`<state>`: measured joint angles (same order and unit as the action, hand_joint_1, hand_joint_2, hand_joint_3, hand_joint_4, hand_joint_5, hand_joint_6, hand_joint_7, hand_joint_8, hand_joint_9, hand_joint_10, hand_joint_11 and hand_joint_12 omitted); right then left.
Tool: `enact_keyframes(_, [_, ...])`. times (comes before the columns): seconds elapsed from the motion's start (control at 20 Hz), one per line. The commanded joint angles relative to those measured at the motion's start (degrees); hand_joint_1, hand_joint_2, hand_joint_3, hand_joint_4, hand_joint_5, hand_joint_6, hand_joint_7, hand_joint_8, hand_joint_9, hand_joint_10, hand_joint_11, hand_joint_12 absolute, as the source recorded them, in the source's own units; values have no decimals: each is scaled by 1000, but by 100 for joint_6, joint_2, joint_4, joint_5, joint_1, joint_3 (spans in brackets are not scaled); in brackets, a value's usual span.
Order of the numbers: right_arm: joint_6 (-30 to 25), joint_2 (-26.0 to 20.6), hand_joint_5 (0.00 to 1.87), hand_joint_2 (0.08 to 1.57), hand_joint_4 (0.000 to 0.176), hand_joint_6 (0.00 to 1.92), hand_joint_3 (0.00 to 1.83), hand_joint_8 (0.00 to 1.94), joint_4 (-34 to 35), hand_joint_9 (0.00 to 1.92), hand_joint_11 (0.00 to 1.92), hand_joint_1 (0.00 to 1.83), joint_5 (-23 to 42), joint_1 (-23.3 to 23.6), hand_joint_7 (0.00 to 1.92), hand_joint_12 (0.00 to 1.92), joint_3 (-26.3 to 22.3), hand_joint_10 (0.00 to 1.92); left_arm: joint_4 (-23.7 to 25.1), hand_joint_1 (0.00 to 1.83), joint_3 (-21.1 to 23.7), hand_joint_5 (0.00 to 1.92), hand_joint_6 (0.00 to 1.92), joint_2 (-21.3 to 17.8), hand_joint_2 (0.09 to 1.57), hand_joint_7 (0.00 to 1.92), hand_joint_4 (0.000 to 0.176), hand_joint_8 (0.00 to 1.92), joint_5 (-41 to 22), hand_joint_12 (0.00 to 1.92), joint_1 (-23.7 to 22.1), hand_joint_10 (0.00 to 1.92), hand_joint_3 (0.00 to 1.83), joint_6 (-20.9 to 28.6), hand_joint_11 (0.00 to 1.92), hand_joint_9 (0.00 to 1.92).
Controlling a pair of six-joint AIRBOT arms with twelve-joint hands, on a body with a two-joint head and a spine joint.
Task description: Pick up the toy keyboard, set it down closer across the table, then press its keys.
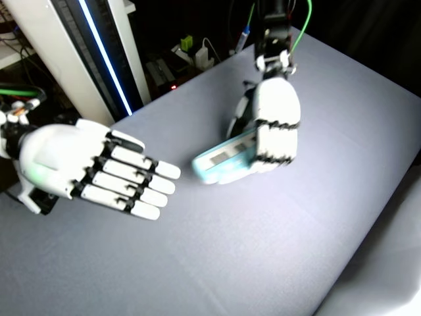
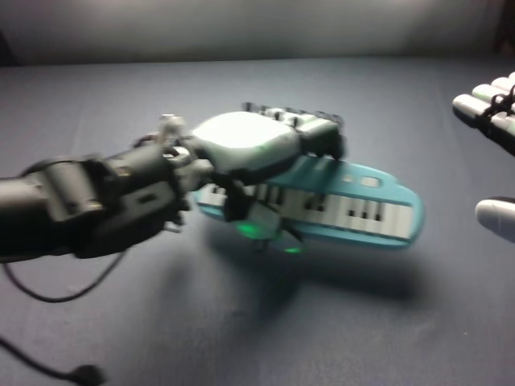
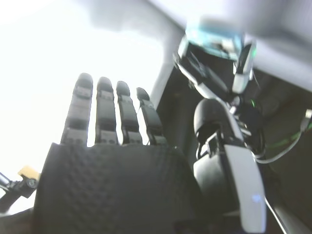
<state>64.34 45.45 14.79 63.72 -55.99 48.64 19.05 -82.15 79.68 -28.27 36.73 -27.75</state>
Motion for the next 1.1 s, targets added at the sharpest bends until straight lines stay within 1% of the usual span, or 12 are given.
enact_keyframes(0.0, [-43, -31, 0, 1362, 26, 0, 0, 0, -65, 0, 0, 0, 814, 47, 0, 0, 3, 0, -67, 1292, -56, 197, 1114, 43, 1132, 176, 0, 1265, -578, 1774, -122, 1518, 0, 99, 469, 341])
enact_keyframes(0.2, [-73, -31, 0, 1348, 35, 0, 0, 0, -132, 0, 0, 0, 890, 91, 0, 0, 3, 0, 161, 1288, -441, 200, 1051, 613, 1111, 115, 0, 1199, -267, 1780, -313, 1492, 0, 379, 378, 192])
enact_keyframes(0.25, [-78, -31, 0, 1343, 53, 0, 0, 0, -135, 0, 0, 0, 904, 93, 0, 0, 3, 0, 168, 1262, -530, 109, 1120, 731, 1124, 87, 15, 1171, -157, 1703, -342, 1407, 2, 381, 374, 178])
enact_keyframes(0.3, [-82, -31, 0, 1347, 41, 0, 0, 0, -138, 0, 0, 0, 910, 93, 0, 0, 4, 0, 169, 1216, -593, 117, 1014, 796, 1135, 111, 10, 1036, -118, 1634, -344, 1260, 2, 430, 237, 157])
enact_keyframes(0.35, [-83, -31, 0, 1345, 46, 0, 0, 0, -145, 0, 0, 0, 911, 93, 0, 0, 5, 0, 174, 1040, -693, 123, 549, 881, 1153, 85, 14, 448, -99, 1388, -336, 726, 2, 571, 47, 69])
enact_keyframes(0.45, [-88, -31, 0, 1349, 49, 0, 0, 0, -145, 0, 0, 0, 916, 95, 0, 0, 5, 0, 200, 901, -805, 57, 111, 979, 1149, 21, 63, 32, -120, 962, -325, 161, 0, 789, 1, 42])
enact_keyframes(0.5, [-97, -31, 0, 1355, 48, 0, 0, 0, -145, 0, 0, 0, 919, 95, 0, 0, 5, 0, 225, 809, -805, 11, 21, 987, 1078, 3, 128, 6, -116, 192, -329, 31, 1, 788, 0, 8])
enact_keyframes(0.7, [-143, -31, 0, 1355, 67, 0, 0, 0, -174, 0, 0, 0, 920, 95, 0, 0, -2, 0, 222, 651, -634, 0, 0, 816, 991, 0, 173, 0, -381, 0, -309, 0, 0, 795, 0, 0])
enact_keyframes(0.75, [-160, -31, 0, 1355, 69, 0, 0, 0, -201, 0, 0, 0, 917, 95, 0, 0, -6, 0, 180, 634, -554, 0, 0, 703, 986, 0, 175, 0, -515, 0, -267, 0, 0, 796, 0, 0])
enact_keyframes(0.8, [-197, -31, 0, 1355, 58, 0, 0, 0, -239, 0, 0, 0, 902, 95, 0, 0, -8, 0, 70, 568, -431, 0, 0, 506, 1026, 0, 153, 0, -732, 0, -198, 0, 0, 774, 0, 0])
enact_keyframes(0.95, [-219, -19, 0, 1377, 18, 0, 9, 0, -332, 0, 0, 0, 721, 103, 0, 0, -8, 0, -498, 614, 37, 0, 0, -204, 1199, 0, 62, 0, -1109, 0, -11, 0, 19, 165, 0, 0])
enact_keyframes(1.05, [-219, 17, 0, 1379, 22, 0, 8, 0, -386, 0, 0, 0, 541, 145, 0, 0, 5, 0, -827, 692, 325, 0, 0, -718, 1246, 0, 57, 0, -1381, 0, 170, 0, 21, -160, 0, 0])
